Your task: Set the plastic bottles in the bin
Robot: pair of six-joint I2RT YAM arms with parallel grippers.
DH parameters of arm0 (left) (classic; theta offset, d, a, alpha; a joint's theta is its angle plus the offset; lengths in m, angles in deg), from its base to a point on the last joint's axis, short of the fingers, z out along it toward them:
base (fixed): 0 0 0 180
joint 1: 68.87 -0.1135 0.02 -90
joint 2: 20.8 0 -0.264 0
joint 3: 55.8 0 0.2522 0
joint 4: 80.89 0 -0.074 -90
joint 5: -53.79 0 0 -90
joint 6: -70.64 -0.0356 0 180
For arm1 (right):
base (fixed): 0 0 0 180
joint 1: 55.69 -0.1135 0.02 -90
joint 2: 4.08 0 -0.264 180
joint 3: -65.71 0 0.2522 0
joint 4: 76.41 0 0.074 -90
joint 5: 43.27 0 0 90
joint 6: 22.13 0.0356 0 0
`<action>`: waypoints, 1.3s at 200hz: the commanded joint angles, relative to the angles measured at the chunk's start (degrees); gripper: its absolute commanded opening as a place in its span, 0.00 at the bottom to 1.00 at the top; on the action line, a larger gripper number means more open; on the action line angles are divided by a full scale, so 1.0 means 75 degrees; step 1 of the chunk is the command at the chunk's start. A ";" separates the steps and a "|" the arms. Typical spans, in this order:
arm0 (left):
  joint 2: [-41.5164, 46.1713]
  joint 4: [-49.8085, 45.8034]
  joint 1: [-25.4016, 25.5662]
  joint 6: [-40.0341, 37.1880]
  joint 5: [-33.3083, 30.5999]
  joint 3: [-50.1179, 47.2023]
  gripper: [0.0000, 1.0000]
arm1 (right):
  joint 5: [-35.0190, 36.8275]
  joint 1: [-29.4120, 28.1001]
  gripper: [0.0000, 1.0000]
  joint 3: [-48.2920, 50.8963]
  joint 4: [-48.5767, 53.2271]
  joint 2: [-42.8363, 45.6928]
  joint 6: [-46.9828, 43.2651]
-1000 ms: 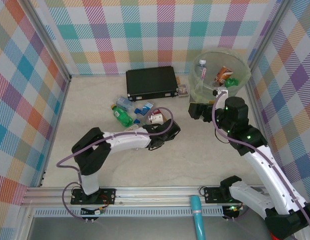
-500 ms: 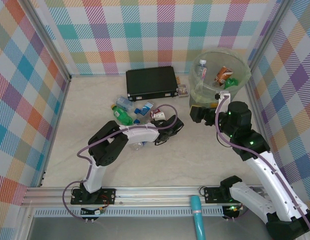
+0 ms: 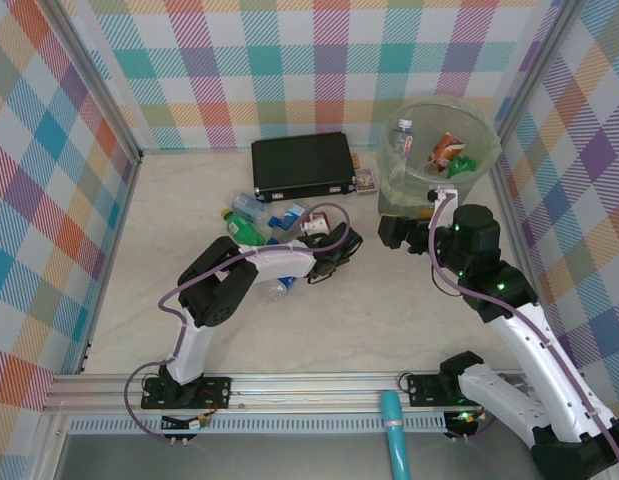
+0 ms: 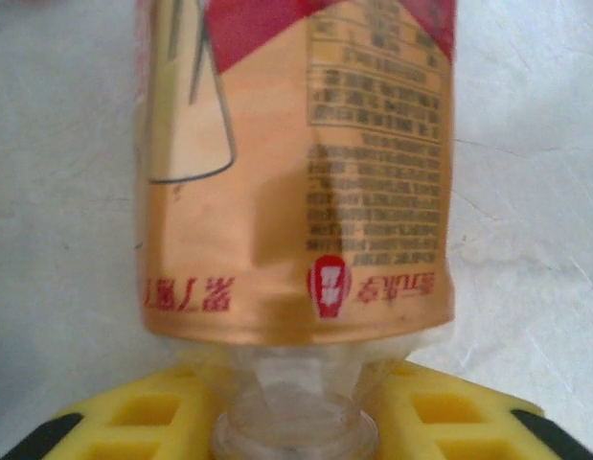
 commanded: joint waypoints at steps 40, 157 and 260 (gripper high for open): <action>0.0940 0.1242 0.0267 -0.0966 0.0086 -0.0836 0.21 | 0.0223 -0.0043 0.99 -0.0063 0.0420 -0.0022 0.0441; 0.3802 0.4728 0.1333 -0.4544 0.1216 -0.3785 0.24 | -0.1073 -0.0024 0.87 -0.0714 0.0750 -0.0847 0.0803; 0.5014 0.4735 0.1677 -0.5223 0.1869 -0.4058 0.24 | -0.2199 -0.0018 0.95 -0.1285 0.0781 -0.2298 0.0966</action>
